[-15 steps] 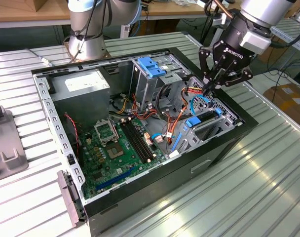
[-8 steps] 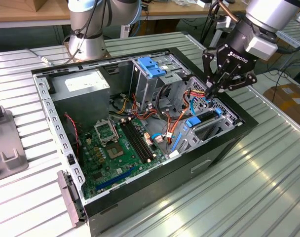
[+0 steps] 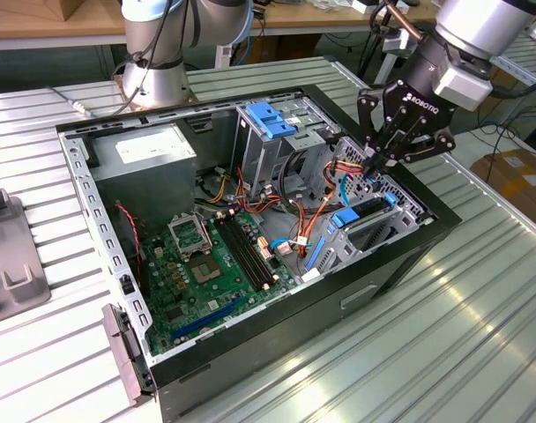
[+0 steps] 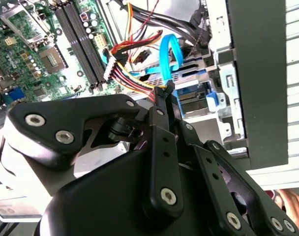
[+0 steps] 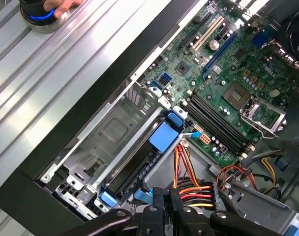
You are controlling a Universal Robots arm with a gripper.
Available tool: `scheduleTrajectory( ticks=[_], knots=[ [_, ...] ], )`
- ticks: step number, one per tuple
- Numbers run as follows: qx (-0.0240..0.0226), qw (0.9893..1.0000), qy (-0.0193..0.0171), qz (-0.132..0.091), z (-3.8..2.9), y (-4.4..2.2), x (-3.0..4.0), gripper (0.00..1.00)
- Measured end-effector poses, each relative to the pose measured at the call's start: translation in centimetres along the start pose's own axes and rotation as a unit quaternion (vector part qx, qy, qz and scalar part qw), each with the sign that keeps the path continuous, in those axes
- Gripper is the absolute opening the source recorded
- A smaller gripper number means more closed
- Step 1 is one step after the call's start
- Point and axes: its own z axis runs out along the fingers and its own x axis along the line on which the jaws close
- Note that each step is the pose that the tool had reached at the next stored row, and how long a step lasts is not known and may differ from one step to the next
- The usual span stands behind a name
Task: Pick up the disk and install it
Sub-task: 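Insert the first disk wire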
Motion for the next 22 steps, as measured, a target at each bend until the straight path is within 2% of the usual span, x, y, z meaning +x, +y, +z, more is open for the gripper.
scheduleTrajectory(
  ticks=[2,5,16,18,22],
  knots=[
    [0.0012,1.0,-0.0007,0.0,0.05,0.36,-0.17,0.16],
    [0.0024,1.0,-0.002,0.0,0.07,0.91,0.08,0.16],
    [0.0028,1.0,-0.0025,-0.001,-0.01,3.61,2.6,0.16],
    [0.0034,1.0,-0.0029,0.004,0.02,3.78,2.81,0.16],
    [0.0072,0.9994,-0.0054,0.035,0.2,3.77,2.85,0.16]
  ],
)
